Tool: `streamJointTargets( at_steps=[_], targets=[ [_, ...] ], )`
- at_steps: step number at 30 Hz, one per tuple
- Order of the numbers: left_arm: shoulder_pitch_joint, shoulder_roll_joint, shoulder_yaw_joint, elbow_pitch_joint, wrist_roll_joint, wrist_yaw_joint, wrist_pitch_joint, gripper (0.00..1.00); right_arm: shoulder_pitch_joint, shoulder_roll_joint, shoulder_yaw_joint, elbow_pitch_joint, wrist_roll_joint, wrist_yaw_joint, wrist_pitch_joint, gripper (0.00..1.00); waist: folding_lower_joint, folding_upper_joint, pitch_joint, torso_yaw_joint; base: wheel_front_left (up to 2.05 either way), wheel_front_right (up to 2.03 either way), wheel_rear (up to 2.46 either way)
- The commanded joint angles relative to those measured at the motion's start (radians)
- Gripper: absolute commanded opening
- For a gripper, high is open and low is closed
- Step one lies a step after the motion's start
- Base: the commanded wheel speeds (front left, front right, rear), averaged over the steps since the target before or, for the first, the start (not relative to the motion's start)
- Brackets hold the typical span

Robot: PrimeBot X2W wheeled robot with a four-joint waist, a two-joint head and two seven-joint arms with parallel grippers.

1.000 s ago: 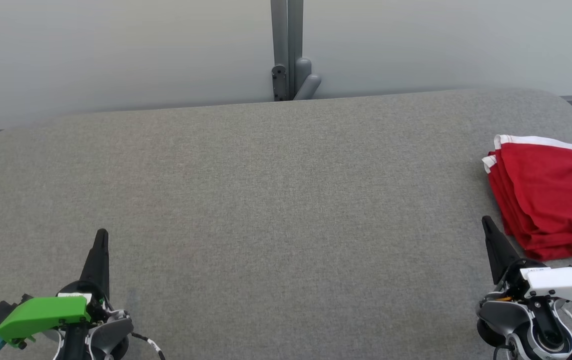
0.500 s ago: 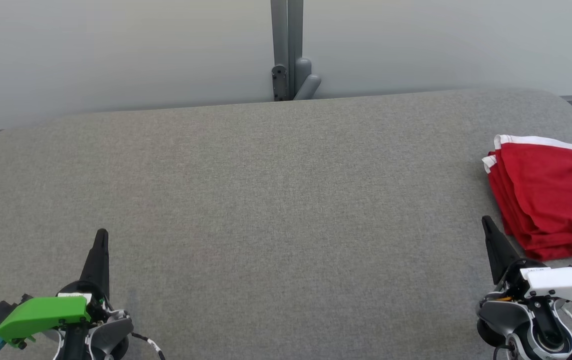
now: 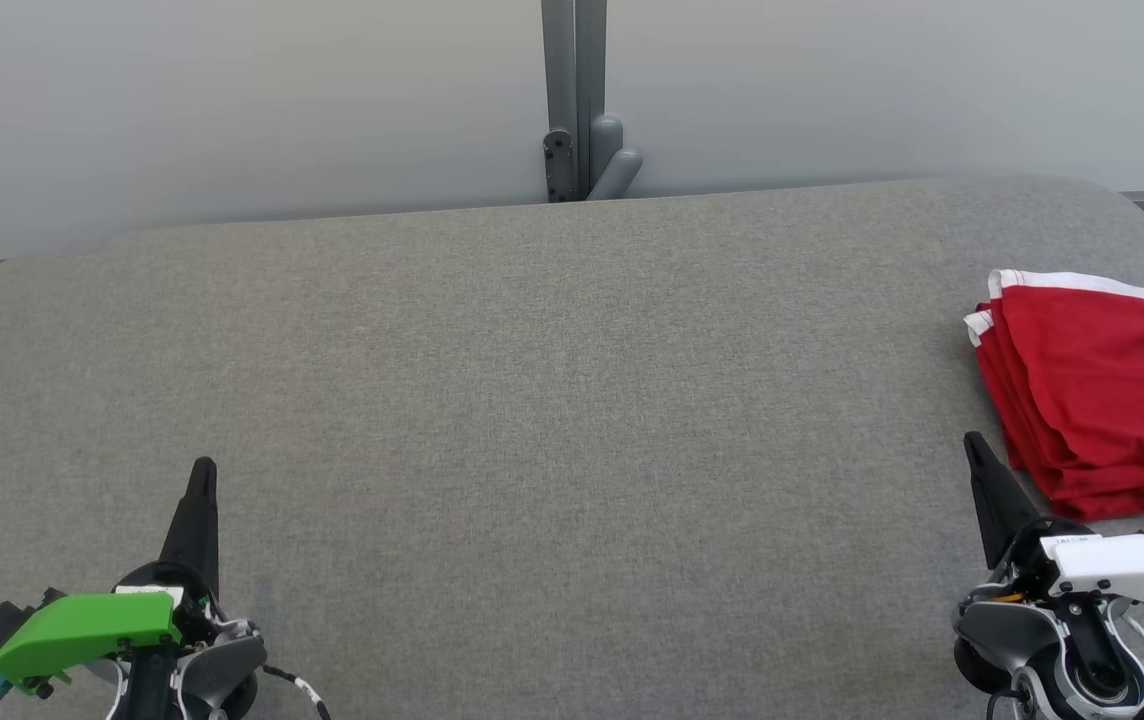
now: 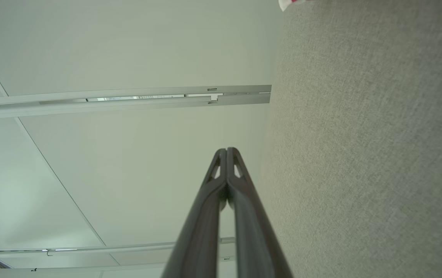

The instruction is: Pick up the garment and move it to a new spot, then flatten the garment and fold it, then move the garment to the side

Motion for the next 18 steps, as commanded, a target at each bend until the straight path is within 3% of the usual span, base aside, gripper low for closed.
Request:
streamJointTargets(
  at_steps=[1, 18],
  targets=[
    [-0.015, 0.006, 0.005, -0.004, -0.002, -0.006, 0.004, 0.00, -0.008, -0.005, -0.002, -0.004, 0.006, 0.000, 0.003, 0.00, 0.0000, -0.0001, 0.000, 0.000, 0.00, 0.00, 0.00],
    [-0.015, 0.006, 0.005, -0.004, -0.002, -0.006, 0.004, 0.00, -0.008, -0.005, -0.002, -0.004, 0.006, 0.000, 0.003, 0.00, 0.0000, -0.0001, 0.000, 0.000, 0.00, 0.00, 0.00]
  ],
)
